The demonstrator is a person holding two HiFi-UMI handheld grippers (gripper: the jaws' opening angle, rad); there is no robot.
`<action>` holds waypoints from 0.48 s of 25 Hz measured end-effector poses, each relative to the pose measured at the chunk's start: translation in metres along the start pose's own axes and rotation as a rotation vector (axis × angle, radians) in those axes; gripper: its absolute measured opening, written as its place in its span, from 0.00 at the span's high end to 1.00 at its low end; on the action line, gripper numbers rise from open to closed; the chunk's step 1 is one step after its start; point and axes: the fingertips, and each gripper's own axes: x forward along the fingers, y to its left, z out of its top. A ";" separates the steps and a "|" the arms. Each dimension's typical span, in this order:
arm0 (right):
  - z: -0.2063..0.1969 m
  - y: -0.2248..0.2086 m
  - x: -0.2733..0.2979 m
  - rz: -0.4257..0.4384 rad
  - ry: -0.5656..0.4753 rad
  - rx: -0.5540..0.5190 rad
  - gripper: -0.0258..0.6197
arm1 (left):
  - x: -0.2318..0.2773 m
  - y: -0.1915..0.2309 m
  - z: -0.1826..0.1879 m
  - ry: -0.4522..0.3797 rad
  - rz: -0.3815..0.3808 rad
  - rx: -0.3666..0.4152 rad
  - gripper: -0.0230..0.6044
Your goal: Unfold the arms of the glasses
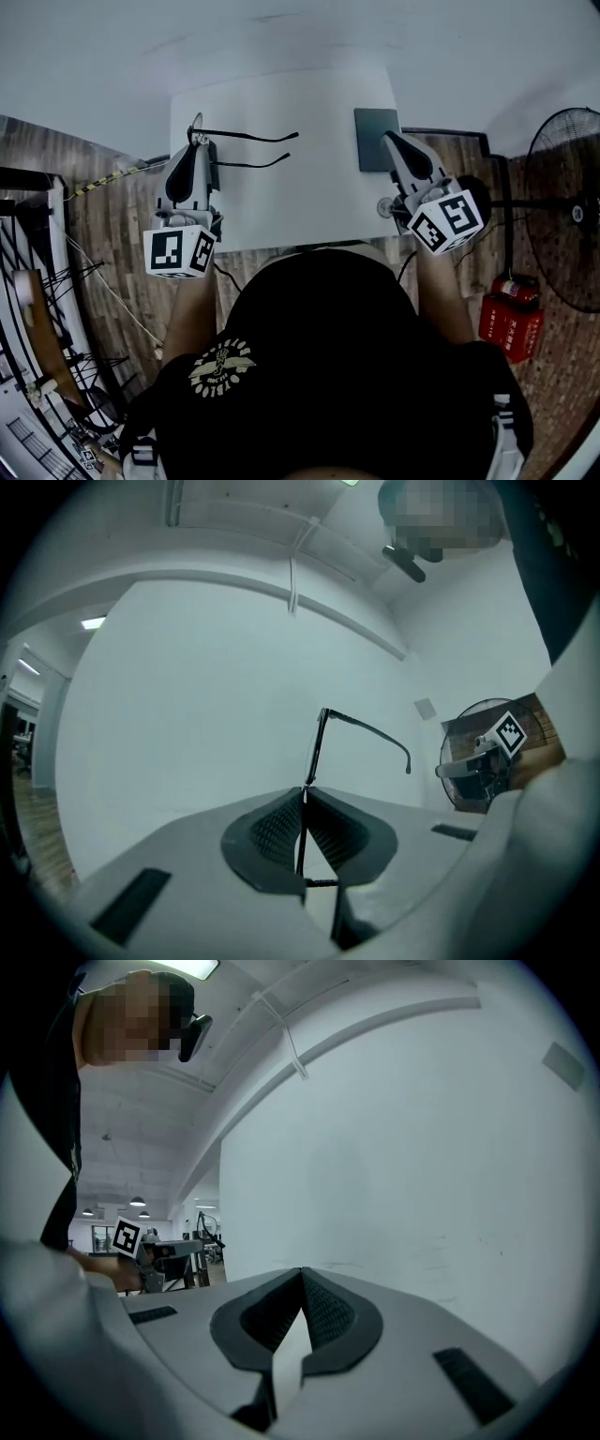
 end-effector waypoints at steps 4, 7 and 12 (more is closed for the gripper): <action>0.008 -0.018 -0.005 0.010 0.004 -0.003 0.96 | 0.002 -0.013 0.021 -0.045 0.021 -0.008 0.93; 0.018 -0.028 -0.007 0.024 -0.006 -0.021 0.96 | 0.005 -0.019 0.033 -0.069 0.046 -0.052 0.93; 0.036 -0.042 -0.012 0.050 -0.038 -0.031 0.96 | 0.009 -0.034 0.050 -0.100 0.074 -0.045 0.93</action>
